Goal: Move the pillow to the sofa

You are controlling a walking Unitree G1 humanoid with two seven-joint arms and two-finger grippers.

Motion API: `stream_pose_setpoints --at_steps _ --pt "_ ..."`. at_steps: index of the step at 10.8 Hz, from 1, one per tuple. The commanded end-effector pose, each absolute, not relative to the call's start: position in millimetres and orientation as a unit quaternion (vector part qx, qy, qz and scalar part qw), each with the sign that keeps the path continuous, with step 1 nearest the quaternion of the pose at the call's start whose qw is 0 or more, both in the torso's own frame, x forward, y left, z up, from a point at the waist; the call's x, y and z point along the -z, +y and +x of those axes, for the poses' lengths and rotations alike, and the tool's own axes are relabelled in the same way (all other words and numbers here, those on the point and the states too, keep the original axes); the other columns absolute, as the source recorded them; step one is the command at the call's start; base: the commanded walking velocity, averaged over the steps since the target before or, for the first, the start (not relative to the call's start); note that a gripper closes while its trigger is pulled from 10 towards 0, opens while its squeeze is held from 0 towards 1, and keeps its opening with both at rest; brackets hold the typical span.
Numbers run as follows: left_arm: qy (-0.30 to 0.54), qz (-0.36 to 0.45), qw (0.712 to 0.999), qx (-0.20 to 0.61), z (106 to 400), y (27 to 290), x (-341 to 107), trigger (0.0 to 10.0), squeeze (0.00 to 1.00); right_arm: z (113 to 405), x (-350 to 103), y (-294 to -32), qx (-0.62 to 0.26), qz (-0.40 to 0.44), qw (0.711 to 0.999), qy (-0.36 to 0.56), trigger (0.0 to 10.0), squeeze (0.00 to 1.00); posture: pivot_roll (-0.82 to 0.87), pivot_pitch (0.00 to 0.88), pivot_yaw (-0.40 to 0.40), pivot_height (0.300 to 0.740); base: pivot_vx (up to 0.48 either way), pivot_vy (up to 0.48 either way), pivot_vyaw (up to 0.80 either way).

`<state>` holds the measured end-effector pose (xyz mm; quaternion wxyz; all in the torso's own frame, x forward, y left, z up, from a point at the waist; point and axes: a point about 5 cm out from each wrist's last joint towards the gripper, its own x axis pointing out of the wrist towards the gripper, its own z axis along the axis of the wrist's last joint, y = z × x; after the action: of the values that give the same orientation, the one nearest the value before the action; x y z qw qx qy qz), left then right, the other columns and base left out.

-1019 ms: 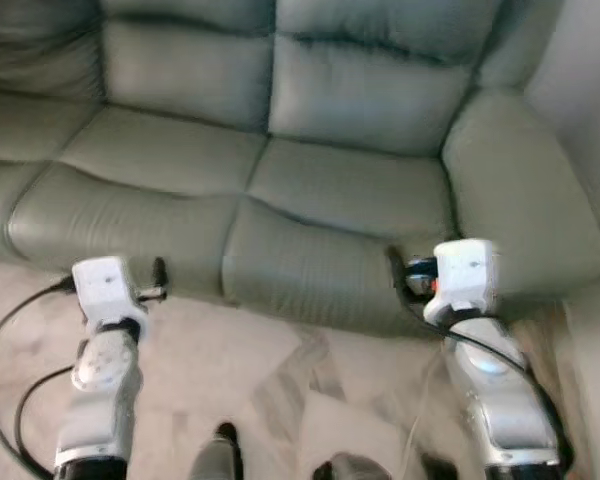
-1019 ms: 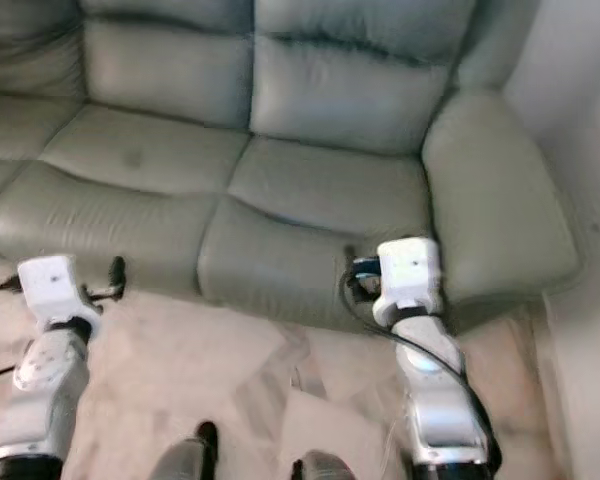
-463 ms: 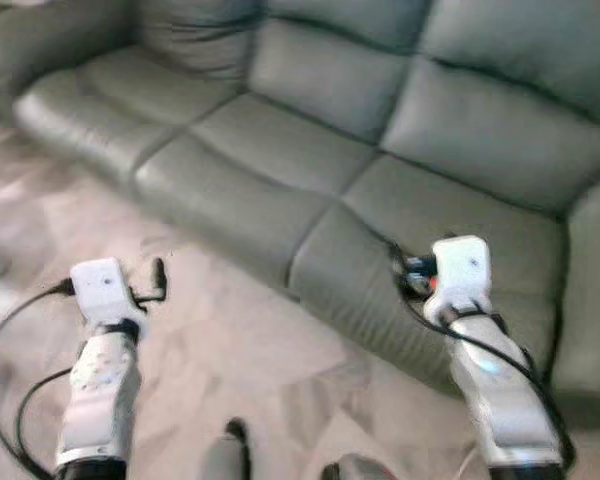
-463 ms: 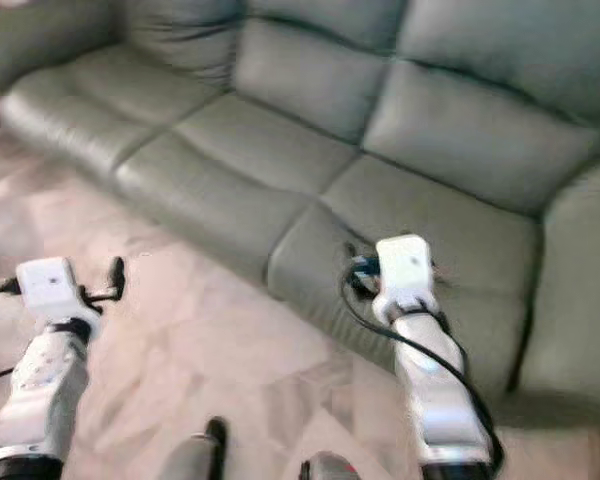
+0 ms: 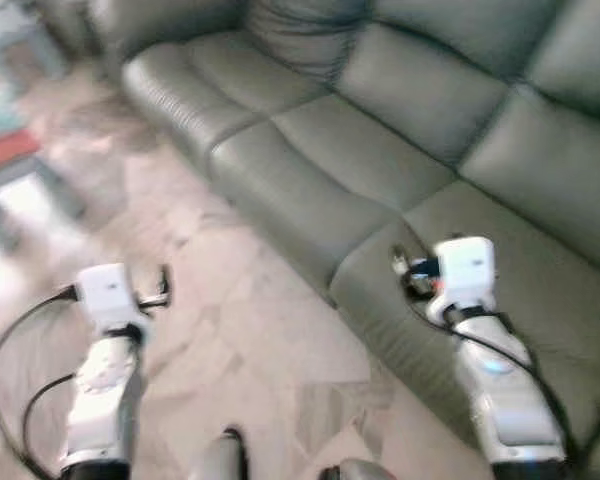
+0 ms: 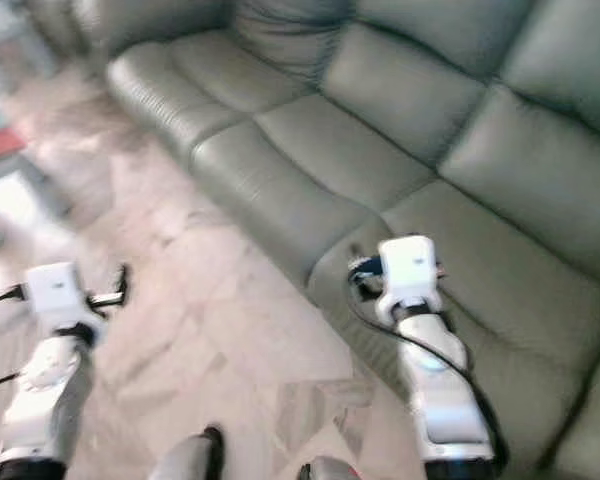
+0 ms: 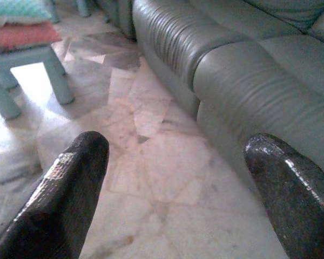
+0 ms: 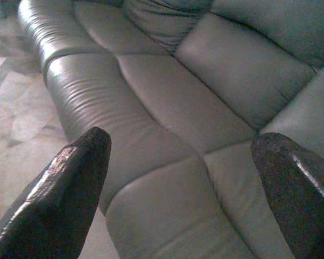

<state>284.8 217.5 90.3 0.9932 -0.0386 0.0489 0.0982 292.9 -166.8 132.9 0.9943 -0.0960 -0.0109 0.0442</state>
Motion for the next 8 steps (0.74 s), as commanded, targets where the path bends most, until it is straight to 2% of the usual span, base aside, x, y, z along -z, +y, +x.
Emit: stream_pose_setpoints --at_steps 1,8 --pt "0.061 -0.031 0.99 -0.122 278.3 228.4 -84.0 10.0 0.0 292.8 -131.4 -158.5 -0.061 -0.093 0.994 -0.012 10.0 0.0 -0.08 0.232 -0.061 0.74 0.0 0.0 0.8" --pt "0.053 -0.017 0.987 -0.151 281.4 229.5 -81.6 10.0 0.0 295.1 -135.2 -157.1 -0.068 -0.088 0.994 -0.022 10.0 0.0 -0.09 0.228 -0.065 0.74 0.0 0.0 0.79"
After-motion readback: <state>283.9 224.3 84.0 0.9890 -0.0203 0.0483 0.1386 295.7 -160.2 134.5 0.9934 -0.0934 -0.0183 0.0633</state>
